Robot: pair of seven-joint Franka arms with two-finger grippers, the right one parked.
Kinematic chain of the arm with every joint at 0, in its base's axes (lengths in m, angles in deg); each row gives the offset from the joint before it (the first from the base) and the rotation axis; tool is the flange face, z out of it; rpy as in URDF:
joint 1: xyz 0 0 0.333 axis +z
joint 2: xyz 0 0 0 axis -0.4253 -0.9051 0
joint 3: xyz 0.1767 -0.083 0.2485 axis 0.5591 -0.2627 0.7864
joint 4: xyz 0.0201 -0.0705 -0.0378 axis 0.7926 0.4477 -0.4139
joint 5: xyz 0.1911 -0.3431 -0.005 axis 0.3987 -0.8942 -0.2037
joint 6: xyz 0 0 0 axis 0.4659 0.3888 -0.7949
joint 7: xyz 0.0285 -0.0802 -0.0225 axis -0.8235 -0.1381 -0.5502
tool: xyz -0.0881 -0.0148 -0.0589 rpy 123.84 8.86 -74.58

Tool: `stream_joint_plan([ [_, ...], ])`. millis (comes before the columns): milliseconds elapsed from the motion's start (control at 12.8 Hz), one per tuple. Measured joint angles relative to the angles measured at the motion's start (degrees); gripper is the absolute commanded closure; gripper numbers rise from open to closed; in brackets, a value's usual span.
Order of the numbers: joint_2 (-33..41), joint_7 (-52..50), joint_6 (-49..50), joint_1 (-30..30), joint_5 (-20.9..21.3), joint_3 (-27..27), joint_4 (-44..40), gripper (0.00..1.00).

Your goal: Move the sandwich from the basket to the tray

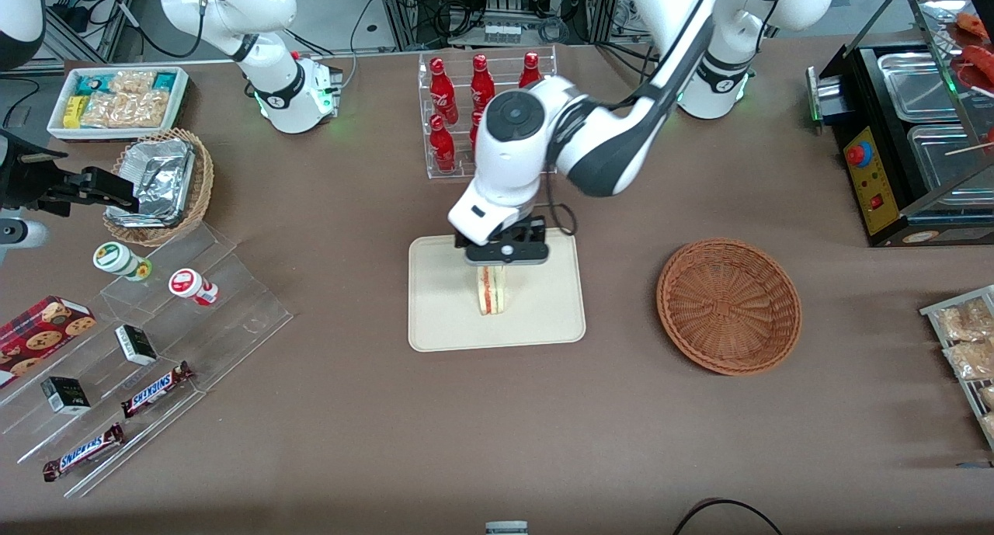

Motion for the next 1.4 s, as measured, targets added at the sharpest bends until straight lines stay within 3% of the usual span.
stream_joint_plan([
  [311, 6.92, 5.24, 7.71, 0.13, -2.57, 7.05, 0.18, 0.00],
  [701, 11.24, 21.45, 15.85, 0.29, -8.81, 18.63, 0.40, 0.00],
  [1401, 16.00, 46.78, 26.70, 0.47, -9.78, 35.02, 1.06, 0.00],
])
